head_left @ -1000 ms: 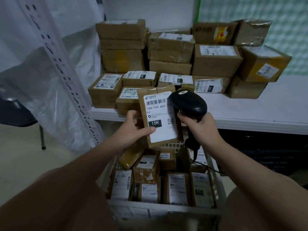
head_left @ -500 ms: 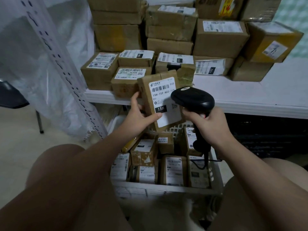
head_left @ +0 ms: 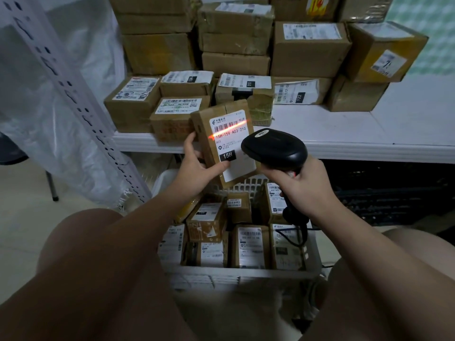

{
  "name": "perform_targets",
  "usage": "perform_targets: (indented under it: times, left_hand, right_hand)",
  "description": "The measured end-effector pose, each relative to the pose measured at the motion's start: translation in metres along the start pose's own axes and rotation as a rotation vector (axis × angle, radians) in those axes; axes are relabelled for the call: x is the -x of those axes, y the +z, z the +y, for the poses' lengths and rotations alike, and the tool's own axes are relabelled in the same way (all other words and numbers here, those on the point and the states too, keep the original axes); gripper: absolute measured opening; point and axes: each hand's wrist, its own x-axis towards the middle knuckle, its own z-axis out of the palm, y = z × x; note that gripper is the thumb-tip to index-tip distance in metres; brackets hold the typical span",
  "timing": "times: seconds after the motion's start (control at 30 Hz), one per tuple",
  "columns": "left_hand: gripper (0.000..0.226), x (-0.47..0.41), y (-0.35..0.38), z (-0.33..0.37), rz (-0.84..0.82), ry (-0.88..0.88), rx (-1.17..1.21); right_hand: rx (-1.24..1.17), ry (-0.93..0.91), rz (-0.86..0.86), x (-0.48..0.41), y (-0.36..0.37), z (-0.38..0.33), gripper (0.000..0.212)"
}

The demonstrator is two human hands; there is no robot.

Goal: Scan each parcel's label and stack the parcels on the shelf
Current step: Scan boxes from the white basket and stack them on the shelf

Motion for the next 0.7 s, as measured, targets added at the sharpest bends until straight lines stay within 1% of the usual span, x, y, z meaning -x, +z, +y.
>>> perform_targets:
  times: [0.17, 0.37, 0.4, 0.47, 0.5, 0.57, 0.7]
  left_hand:
    - [0.101, 0.0002, 0.0009, -0.0005, -0.004, -0.005, 0.003]
    - [0.102, -0.0002, -0.0001, -0.0016, -0.011, -0.005, -0.003]
    - [0.102, -0.0006, -0.0002, -0.0021, -0.011, -0.004, -0.002]
    - [0.102, -0.0005, -0.0001, -0.0021, -0.013, -0.001, 0.001]
    - [0.102, -0.0002, 0.0, -0.0018, -0.016, 0.0, 0.003]
    - [0.103, 0.0, 0.0001, -0.0016, -0.019, 0.004, 0.003]
    - [0.101, 0.0026, 0.0, 0.0016, -0.024, 0.003, 0.006]
  right_hand:
    - [-0.075, 0.028, 0.037, 0.0027, -0.0039, -0.0029, 0.016]
    - [-0.082, 0.03, 0.048, 0.0031, -0.0032, -0.0012, 0.024]
    - [-0.081, 0.039, 0.041, 0.0034, -0.0031, -0.0005, 0.022]
    - [-0.094, 0.048, 0.024, 0.0033, -0.0037, 0.0025, 0.009]
    - [-0.1, 0.047, 0.015, 0.003, -0.0036, 0.0033, 0.007]
    - [-0.113, 0.042, 0.011, 0.0024, -0.0034, 0.0048, 0.01]
    - [-0.126, 0.034, -0.018, 0.0026, -0.002, 0.0033, 0.007]
